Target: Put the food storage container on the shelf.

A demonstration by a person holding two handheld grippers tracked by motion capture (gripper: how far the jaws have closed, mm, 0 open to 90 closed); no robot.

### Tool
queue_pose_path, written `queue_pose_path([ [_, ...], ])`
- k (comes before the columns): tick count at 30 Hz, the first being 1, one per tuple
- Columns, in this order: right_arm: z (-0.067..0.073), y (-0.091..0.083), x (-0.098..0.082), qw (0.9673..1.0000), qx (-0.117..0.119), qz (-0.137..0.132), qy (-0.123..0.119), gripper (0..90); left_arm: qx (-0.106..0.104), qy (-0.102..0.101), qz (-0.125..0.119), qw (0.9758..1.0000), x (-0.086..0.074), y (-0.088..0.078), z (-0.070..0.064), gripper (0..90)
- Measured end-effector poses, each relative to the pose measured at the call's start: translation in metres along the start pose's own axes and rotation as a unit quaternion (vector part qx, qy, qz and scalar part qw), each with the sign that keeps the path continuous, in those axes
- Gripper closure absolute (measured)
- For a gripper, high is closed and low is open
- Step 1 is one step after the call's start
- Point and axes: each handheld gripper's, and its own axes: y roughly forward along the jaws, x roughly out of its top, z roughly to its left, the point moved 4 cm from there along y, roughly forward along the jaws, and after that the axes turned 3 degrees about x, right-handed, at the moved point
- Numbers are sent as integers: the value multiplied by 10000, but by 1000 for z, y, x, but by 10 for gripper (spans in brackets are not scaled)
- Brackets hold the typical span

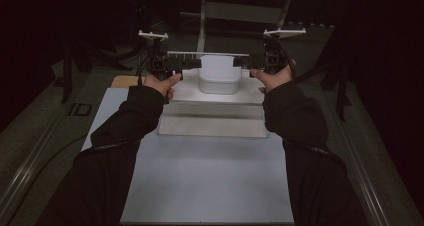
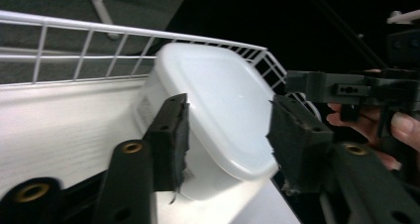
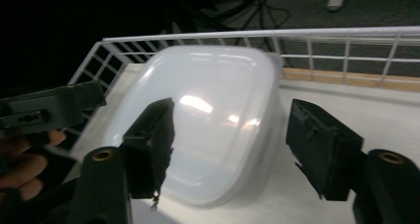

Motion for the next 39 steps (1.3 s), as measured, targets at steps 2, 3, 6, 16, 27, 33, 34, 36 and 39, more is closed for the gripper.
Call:
queue_pose_path([
  [2, 4, -5, -2, 9998, 136, -57, -91, 275, -108, 137, -54, 9998, -2, -5, -4, 421],
  [3, 6, -8, -3, 9997, 171, -41, -165, 262, -128, 177, -79, 9997, -4, -8, -6, 399],
  [6, 13, -13, -9, 9988, 316, -59, -378, 204, -502, 388, -78, 9980, -10, -14, -12, 316],
  [16, 31, -22, -38, 9939, 719, -13, -831, 191, -938, 1045, -47, 9901, -39, -26, -33, 22],
  [27, 41, -34, -97, 9855, 1141, 6, -1257, 188, -847, 1597, -12, 9835, -77, -41, -43, 0],
  [33, 40, -40, -123, 9798, 1256, -121, -1555, 171, -850, 1878, -37, 9785, -101, -48, -51, 0],
  [34, 39, -40, -127, 9783, 1295, -150, -1613, 152, -811, 1938, -47, 9777, -105, -49, -52, 0],
  [36, 37, -40, -137, 9745, 1450, -243, -1697, 145, -849, 1993, -34, 9763, -115, -50, -54, 0],
  [39, 34, -39, -144, 9731, 1434, -271, -1780, 141, -901, 2056, -28, 9745, -123, -50, -56, 0],
])
